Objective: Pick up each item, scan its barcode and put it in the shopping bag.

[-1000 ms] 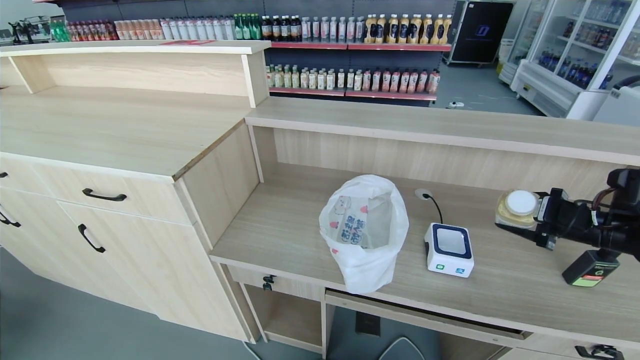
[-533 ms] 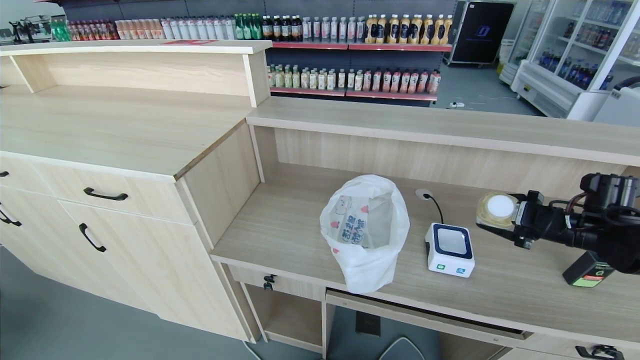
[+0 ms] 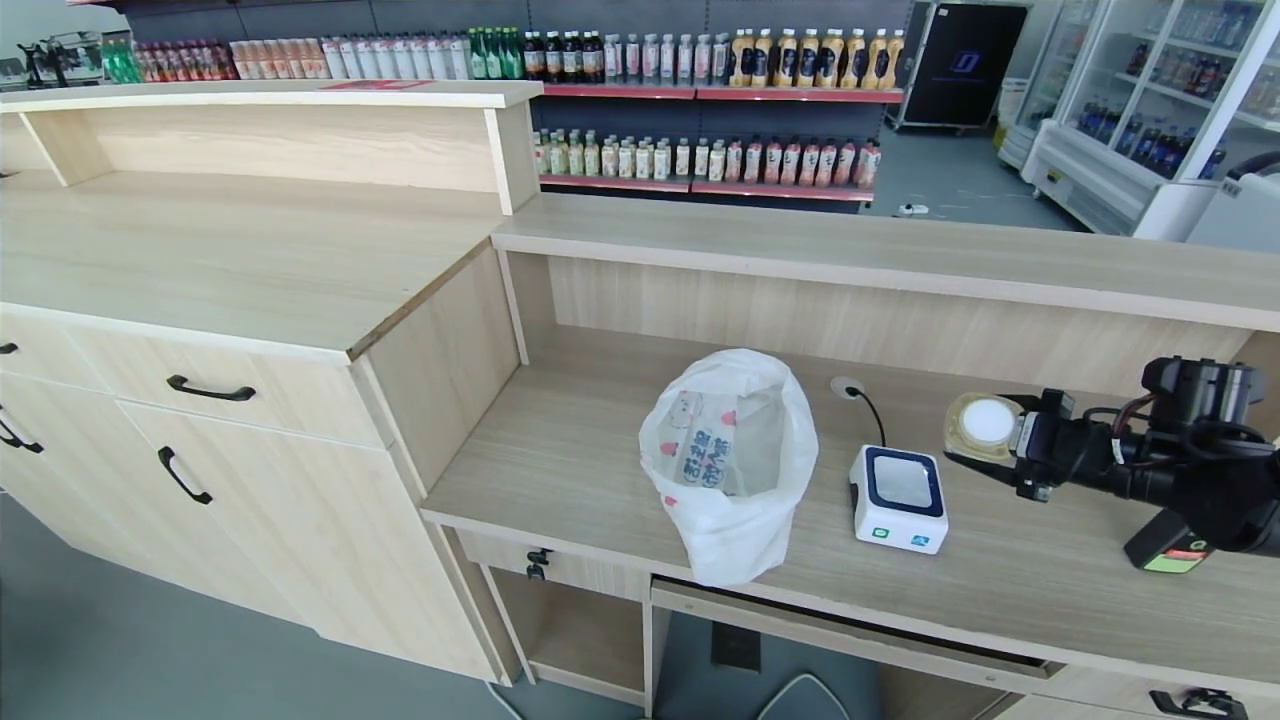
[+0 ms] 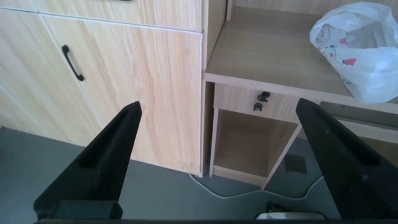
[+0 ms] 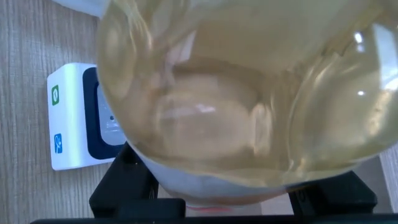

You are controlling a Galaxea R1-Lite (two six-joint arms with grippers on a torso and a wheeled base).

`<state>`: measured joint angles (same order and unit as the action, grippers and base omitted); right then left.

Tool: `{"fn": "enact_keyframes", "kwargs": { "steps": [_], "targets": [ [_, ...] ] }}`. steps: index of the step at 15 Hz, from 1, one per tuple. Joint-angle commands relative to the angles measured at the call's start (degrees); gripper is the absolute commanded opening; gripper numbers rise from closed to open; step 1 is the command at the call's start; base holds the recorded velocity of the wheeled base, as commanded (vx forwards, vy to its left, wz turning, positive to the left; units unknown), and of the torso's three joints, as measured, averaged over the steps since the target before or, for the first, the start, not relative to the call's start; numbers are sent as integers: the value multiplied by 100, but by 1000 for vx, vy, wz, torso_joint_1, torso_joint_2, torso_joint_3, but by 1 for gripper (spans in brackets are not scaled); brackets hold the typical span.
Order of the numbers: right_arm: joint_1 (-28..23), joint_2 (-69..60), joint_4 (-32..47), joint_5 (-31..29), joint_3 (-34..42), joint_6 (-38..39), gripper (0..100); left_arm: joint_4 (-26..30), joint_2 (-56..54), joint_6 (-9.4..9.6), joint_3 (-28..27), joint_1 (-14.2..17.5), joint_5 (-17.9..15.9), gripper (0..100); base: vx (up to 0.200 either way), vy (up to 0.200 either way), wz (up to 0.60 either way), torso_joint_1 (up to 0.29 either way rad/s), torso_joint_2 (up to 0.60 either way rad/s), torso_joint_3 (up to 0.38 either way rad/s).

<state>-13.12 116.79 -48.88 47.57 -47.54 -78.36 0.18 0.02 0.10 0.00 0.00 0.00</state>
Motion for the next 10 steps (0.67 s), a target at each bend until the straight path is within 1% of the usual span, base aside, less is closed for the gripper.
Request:
{"fn": "enact_keyframes", "kwargs": {
  "steps": [1,10],
  "targets": [
    [2,81,-7,7,-9,-4,0,-1,-2,-1,0,0,0,100,0,0,0,0,0,0],
    [2,257,2,-11,-168,-65,0,-1,-2,-1,0,0,0,100,0,0,0,0,0,0]
  ]
}}
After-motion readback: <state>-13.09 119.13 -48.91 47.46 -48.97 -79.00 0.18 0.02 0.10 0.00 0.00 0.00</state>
